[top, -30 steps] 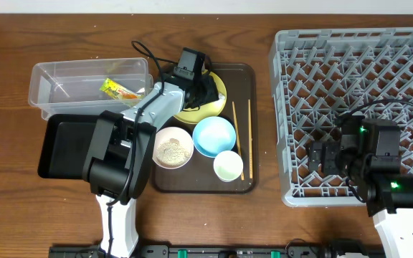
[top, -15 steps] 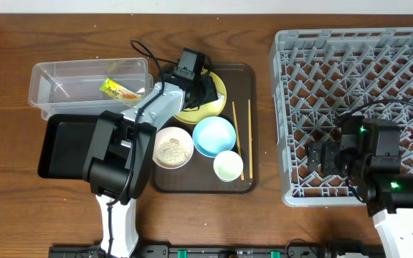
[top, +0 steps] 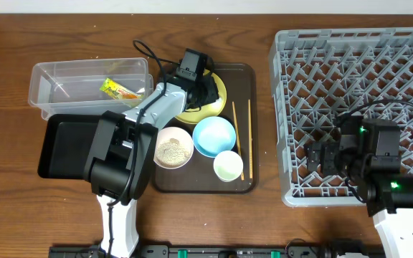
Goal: Sort waste into correct bins and load items into the dishwasher rack
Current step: 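Move the left gripper back and grasp the white tissue on the plate, then carry the tissue with the left gripper and drop it into the clear bin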
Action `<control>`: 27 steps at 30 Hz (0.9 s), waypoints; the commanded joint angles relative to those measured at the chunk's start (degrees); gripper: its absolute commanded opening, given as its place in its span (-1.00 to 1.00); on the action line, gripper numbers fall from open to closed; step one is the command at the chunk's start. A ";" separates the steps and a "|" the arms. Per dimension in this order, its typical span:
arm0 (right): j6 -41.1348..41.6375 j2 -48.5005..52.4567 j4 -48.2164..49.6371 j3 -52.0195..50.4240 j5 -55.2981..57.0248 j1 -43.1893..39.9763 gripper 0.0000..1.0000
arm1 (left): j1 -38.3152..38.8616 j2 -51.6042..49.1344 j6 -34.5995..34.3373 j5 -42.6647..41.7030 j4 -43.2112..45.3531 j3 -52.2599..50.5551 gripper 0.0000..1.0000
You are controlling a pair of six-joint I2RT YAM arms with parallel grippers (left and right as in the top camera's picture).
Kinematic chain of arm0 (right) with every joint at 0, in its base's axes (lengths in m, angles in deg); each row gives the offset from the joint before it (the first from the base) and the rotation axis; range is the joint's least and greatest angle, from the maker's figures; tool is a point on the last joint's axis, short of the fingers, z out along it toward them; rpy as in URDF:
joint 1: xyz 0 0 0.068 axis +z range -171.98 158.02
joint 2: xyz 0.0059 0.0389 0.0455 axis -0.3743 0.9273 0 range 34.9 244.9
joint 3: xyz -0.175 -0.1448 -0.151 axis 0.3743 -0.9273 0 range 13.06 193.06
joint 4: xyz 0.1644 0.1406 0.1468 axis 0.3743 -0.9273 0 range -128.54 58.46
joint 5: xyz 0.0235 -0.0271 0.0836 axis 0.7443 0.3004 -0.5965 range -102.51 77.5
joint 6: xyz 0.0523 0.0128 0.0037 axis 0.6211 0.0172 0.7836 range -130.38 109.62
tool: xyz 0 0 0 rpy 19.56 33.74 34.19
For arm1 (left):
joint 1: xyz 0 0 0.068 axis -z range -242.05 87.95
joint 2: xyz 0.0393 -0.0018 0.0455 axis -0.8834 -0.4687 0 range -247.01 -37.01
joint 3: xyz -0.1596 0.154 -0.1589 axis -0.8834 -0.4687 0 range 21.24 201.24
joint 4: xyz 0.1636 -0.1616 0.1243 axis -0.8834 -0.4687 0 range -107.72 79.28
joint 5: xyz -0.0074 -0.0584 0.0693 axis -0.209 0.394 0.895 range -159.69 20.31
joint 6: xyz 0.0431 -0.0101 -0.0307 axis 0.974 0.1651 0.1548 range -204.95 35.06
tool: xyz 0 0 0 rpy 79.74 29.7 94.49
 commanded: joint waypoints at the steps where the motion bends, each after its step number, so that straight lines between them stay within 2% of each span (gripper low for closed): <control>1: 0.76 -0.20 -0.13 1.31 -0.46 0.59 0.99 | 0.11 -1.46 0.26 1.14 -0.26 0.22 -0.77; 3: 0.76 -0.20 -0.13 1.31 -0.48 0.59 0.99 | 0.07 -1.44 0.28 1.16 -0.59 0.22 -0.88; 11: 0.76 -0.20 -0.55 1.31 -0.46 0.59 0.99 | -0.68 0.13 1.86 3.34 -3.48 0.24 -0.86; 17: 0.76 -0.20 -0.68 1.31 -0.46 0.59 0.99 | -3.02 5.57 7.93 5.75 -6.51 0.24 -0.88; 27: 0.76 -0.20 -0.68 1.31 -0.46 0.59 0.99 | -9.86 16.83 8.28 6.01 -10.84 0.24 -0.88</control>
